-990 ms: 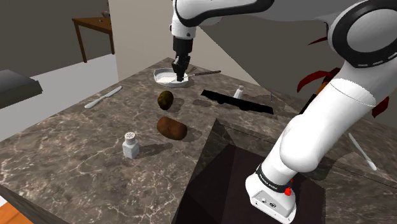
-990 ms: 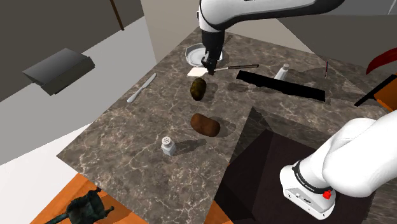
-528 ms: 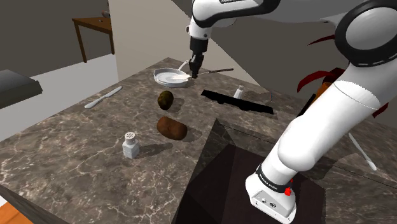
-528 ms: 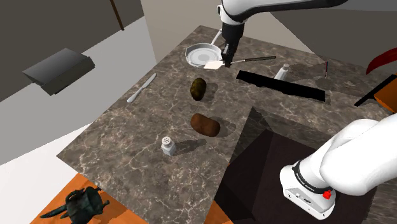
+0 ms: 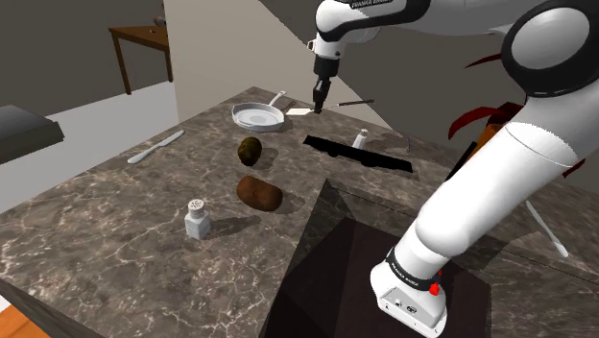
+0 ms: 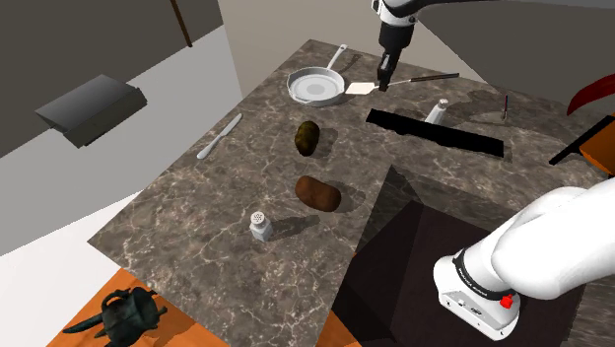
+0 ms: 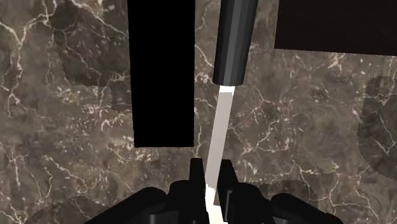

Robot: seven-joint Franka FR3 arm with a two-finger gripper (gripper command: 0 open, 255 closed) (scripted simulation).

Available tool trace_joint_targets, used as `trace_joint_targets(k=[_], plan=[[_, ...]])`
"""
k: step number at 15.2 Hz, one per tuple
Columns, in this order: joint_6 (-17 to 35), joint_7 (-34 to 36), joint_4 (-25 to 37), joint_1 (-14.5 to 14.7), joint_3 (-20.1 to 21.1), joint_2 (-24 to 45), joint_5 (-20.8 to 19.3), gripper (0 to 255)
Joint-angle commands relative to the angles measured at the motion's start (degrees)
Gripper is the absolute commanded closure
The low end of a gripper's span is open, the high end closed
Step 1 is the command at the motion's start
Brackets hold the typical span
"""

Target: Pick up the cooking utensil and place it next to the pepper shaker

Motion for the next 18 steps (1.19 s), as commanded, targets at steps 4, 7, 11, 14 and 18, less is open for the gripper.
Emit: trace_joint_targets(k=[4, 7, 11, 14, 18], plan=[[-0.05, -6.96, 2.29, -3.03, -3.99, 2.03, -0.58, 255], [-0.14, -11.20, 4.28, -4.88, -6.35, 3.82, -0.62, 255], [-0.43, -16.96, 7.88, -7.40, -9.38, 7.02, -0.17, 255], [-0.84, -21.34, 11.32, -9.41, -11.51, 10.04, 0.63, 255], [-1.77, -27.22, 16.98, -12.42, -14.02, 14.92, 2.33, 255]])
